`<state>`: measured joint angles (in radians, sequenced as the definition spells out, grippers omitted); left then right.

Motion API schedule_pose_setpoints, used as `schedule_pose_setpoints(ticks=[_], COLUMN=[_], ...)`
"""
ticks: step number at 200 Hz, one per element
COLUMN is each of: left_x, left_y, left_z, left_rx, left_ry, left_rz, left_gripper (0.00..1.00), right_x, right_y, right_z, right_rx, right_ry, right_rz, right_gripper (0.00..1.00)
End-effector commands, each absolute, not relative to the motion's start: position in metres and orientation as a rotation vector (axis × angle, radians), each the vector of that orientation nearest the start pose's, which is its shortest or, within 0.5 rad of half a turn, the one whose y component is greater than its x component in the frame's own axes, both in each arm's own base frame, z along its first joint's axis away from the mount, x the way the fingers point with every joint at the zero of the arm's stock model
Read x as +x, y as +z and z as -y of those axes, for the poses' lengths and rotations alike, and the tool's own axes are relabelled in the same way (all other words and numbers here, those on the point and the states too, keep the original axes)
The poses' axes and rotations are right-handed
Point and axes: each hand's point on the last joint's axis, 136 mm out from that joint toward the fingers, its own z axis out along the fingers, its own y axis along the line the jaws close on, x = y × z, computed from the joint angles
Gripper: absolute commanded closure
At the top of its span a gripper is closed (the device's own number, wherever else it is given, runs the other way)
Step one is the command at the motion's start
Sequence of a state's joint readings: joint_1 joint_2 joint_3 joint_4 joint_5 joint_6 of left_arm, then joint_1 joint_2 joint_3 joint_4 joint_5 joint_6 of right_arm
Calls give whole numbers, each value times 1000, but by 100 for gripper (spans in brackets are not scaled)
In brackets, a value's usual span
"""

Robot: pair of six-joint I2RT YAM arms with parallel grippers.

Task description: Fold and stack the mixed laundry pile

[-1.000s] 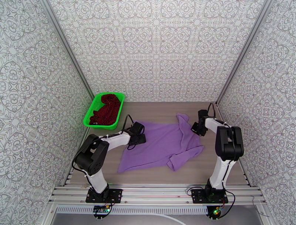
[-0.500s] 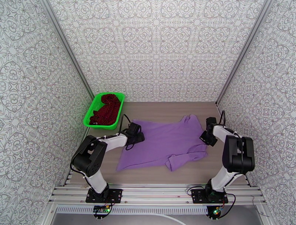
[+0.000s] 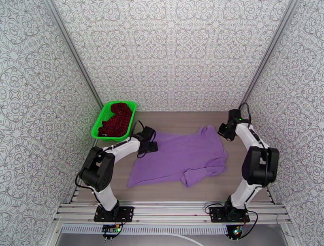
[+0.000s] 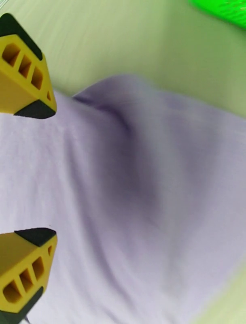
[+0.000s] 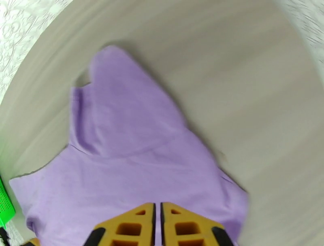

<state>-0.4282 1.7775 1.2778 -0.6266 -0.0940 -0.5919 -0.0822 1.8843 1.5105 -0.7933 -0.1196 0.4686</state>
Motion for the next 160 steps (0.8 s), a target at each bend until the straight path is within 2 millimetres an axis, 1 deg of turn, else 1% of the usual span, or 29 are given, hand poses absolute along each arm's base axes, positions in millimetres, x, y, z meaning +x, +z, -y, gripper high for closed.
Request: schedule_pose_setpoints(ticks=[1, 15, 27, 39, 63, 77, 81, 82, 85, 93, 113, 118, 128, 134, 140, 144, 152, 160], left_x=[403, 417, 427, 436, 456, 467, 471, 471, 473, 479, 496, 500, 507, 511, 515, 517, 522, 526], left_y=[81, 71, 53, 38, 14, 5, 7, 2, -4, -11, -20, -23, -28, -31, -33, -35, -35, -34], left_z=[151, 159, 164, 166, 162, 158, 157, 156, 155, 152, 147, 146, 144, 143, 143, 145, 146, 145], left_rx=[-192, -164, -152, -150, -168, -181, -185, -186, -192, -200, -217, -219, -225, -226, -225, -225, -227, -228], left_ry=[-142, -181, -193, -189, -149, -117, -116, -108, -101, -86, -57, -52, -44, -38, -40, -51, -58, -37], left_rz=[-2752, -2761, -2795, -2811, -2814, -2817, -2811, -2820, -2830, -2838, -2843, -2844, -2852, -2858, -2863, -2867, -2868, -2862], left_gripper=[24, 26, 28, 29, 30, 30, 30, 30, 30, 30, 29, 29, 29, 29, 38, 39, 36, 33], right_x=[440, 442, 444, 448, 458, 468, 471, 471, 474, 483, 502, 510, 519, 523, 530, 534, 541, 549], right_y=[71, 57, 42, 33, 13, 7, 5, 3, 5, 4, 2, 4, 6, 3, 5, 5, 4, 7], right_z=[-11, -21, -27, -29, -30, -31, -31, -32, -31, -33, -35, -35, -36, -36, -36, -36, -38, -39], right_rx=[636, 618, 616, 619, 636, 641, 644, 647, 648, 648, 655, 655, 660, 667, 670, 673, 678, 677], right_ry=[316, 310, 300, 287, 265, 259, 260, 260, 259, 262, 261, 264, 265, 267, 271, 274, 282, 295], right_rz=[-2822, -2854, -2887, -2900, -2932, -2936, -2937, -2941, -2936, -2930, -2927, -2916, -2909, -2912, -2902, -2898, -2893, -2876], right_gripper=[87, 87, 87, 87, 88, 88, 88, 89, 89, 89, 89, 89, 89, 89, 89, 89, 89, 89])
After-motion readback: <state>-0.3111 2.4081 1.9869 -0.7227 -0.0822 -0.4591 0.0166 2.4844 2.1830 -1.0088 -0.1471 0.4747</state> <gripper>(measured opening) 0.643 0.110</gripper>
